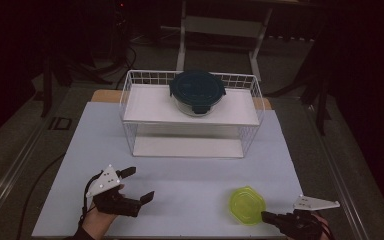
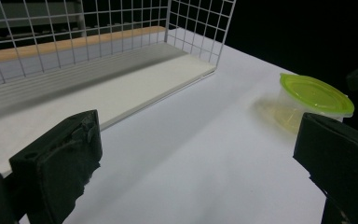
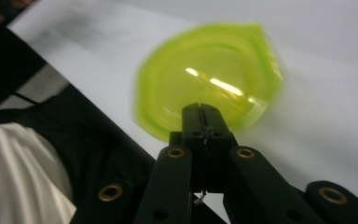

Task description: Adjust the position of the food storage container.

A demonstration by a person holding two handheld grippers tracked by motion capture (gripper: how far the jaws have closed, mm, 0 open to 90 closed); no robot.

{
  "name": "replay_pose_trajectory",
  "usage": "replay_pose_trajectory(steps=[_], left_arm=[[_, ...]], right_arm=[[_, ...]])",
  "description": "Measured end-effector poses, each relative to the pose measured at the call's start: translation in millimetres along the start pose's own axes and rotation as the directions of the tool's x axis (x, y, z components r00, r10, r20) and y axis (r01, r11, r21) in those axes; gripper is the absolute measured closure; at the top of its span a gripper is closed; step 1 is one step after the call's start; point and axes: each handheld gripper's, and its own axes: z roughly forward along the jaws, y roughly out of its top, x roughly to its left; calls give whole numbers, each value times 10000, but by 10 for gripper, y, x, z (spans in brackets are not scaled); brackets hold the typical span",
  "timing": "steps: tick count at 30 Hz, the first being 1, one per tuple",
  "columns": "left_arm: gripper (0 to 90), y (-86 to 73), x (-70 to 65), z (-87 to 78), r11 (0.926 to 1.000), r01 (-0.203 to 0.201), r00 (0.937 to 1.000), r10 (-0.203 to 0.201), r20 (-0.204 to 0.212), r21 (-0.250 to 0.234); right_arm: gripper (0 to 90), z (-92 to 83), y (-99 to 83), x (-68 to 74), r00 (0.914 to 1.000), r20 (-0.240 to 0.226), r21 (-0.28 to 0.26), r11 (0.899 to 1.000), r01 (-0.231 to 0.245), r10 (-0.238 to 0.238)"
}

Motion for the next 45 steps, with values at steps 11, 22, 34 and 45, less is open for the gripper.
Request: replay_pose_trajectory(steps=[11, 22, 34, 45], left_arm=[[5, -2, 1, 3, 9999, -3, 9999, 5, 121, -121], [5, -6, 25, -10, 9998, 61, 9999, -59, 131, -195], [5, -13, 33, -10, 9999, 65, 9999, -63, 116, -146], [5, -9, 24, -8, 9999, -8, 9999, 9, 105, -129]], right_arm=[[899, 31, -236, -225, 9971, 398, 438, 9968, -662, 644], [900, 269, -214, -331, 9975, 258, 953, 9931, -677, 655], [900, 437, -100, -247, 9996, 4, 1145, 9930, -297, 299], [900, 631, 17, -168, 9994, -342, 1512, 9885, 32, 20]])
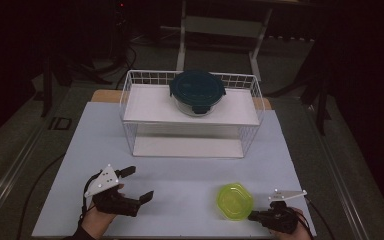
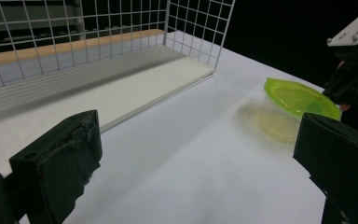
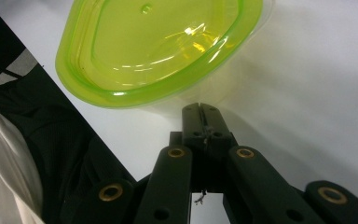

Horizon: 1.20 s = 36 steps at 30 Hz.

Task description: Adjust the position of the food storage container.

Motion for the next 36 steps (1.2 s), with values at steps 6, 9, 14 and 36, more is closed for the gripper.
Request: replay_pose_trajectory(steps=[6, 9, 14, 36], left_arm=[[5, -3, -1, 4, 10000, -17, 10000, 17, 0, 22], [5, -3, -2, 1, 10000, -19, 10000, 19, -6, 24], [5, -3, -2, -1, 10000, -26, 10000, 26, -4, 29], [5, 3, 8, -7, 10000, -30, 10000, 30, -42, -7]], right_arm=[[900, 106, 97, 38, 9997, -108, 240, 9995, 227, -224], [900, 159, 131, 66, 9992, -174, 397, 9985, 373, -366], [900, 170, 135, 99, 9988, -278, 432, 9982, 404, -392], [900, 420, 416, 246, 9926, -729, 637, 9928, 1019, -972]])
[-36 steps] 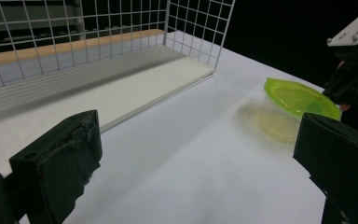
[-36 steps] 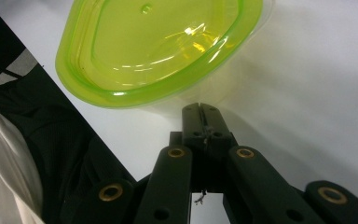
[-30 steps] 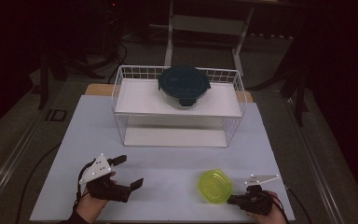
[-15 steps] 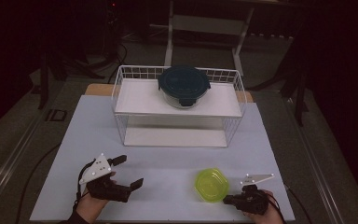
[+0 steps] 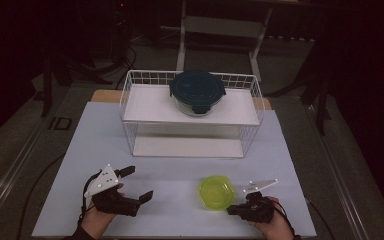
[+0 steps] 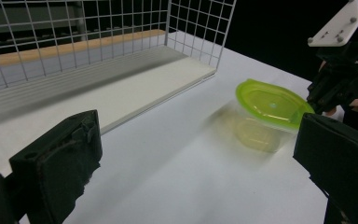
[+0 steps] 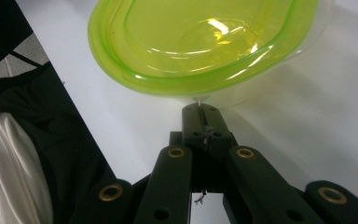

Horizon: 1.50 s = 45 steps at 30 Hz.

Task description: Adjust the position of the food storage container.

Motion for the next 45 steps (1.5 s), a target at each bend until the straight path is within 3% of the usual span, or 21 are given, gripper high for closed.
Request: replay_pose_trajectory(steps=[5, 12, 30, 36, 38, 39, 45], left_arm=[[6, -7, -2, 5, 9998, 168, 9997, -169, 169, 98], [5, -17, -17, 15, 9999, 1, 9999, -2, 100, 101], [5, -8, -14, -7, 10000, -14, 10000, 14, 62, -26], [5, 0, -2, -15, 10000, 30, 10000, -30, 31, -69], [6, 2, -5, -15, 10000, 24, 10000, -24, 22, -70], [5, 0, -13, -10, 10000, -4, 10000, 5, 31, -64], [5, -6, -5, -4, 10000, 6, 10000, -5, 56, -50]], right_arm=[[900, 88, 116, 32, 9996, -5, 169, 9995, 278, -278], [900, 188, 245, 40, 9987, 16, 270, 9984, 502, -502], [900, 341, 414, 67, 9984, -43, 129, 9983, 561, -561], [900, 245, 384, -73, 9967, 721, 55, 9993, 358, -361], [900, 245, 384, -73, 9967, 721, 55, 9993, 358, -361], [900, 222, 422, -168, 9951, 982, -99, 9999, 99, -89], [900, 288, 528, -302, 9936, 1095, -335, 9991, -243, 279]])
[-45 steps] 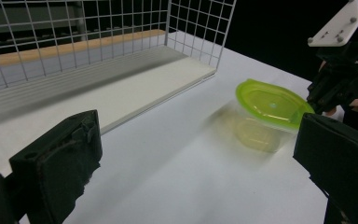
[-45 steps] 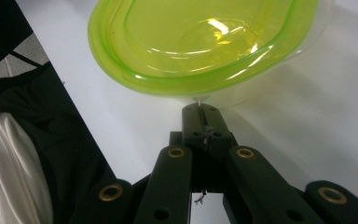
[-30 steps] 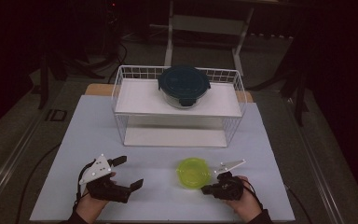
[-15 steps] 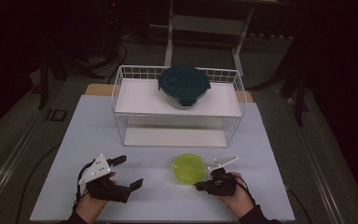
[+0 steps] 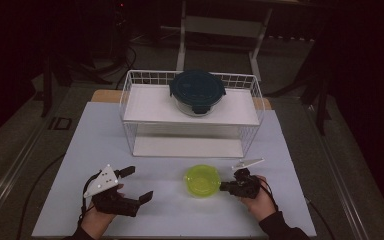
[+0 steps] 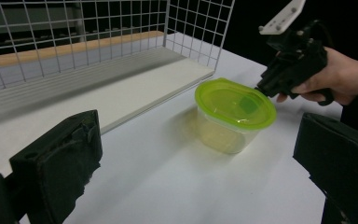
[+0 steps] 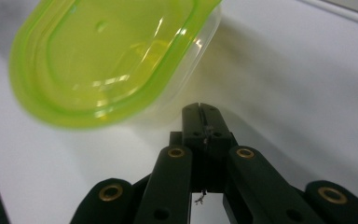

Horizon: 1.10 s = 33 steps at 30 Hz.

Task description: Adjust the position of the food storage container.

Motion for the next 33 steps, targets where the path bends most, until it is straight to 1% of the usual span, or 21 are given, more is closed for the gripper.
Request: replay_pose_trajectory(steps=[3, 6, 9, 16, 18, 23, 27, 33], left_arm=[[5, -2, 3, -5, 10000, 12, 10000, -12, 3, -11], [5, 1, 7, -15, 10000, 21, 10000, -21, 7, -25], [5, 4, 1, -18, 10000, 33, 10000, -33, 10, -60], [5, 4, -6, -9, 10000, -6, 10000, 6, 33, -18], [5, 4, -3, -8, 10000, 27, 10000, -27, 36, -18], [5, -1, 1, -4, 10000, 44, 10000, -44, 56, -6], [5, -5, -7, 3, 10000, 40, 9999, -40, 92, 33], [5, -8, -1, -4, 10000, 55, 9999, -55, 91, 6]], right_arm=[[900, 57, 35, 0, 10000, -77, 42, 10000, -55, 56], [900, 82, 48, 50, 9998, -187, 55, 10000, 74, -73], [900, 85, 41, 91, 9993, -365, 58, 10000, 67, -65], [900, 144, 46, 172, 9985, -513, 160, 9997, 205, -196], [900, 162, 57, 179, 9982, -557, 154, 9996, 236, -227], [900, 192, 86, 186, 9981, -613, 169, 9998, 105, -94], [900, 231, 115, 201, 9973, -722, 151, 9998, 144, -132], [899, 256, 132, 218, 9974, -710, 218, 9996, 153, -138]])
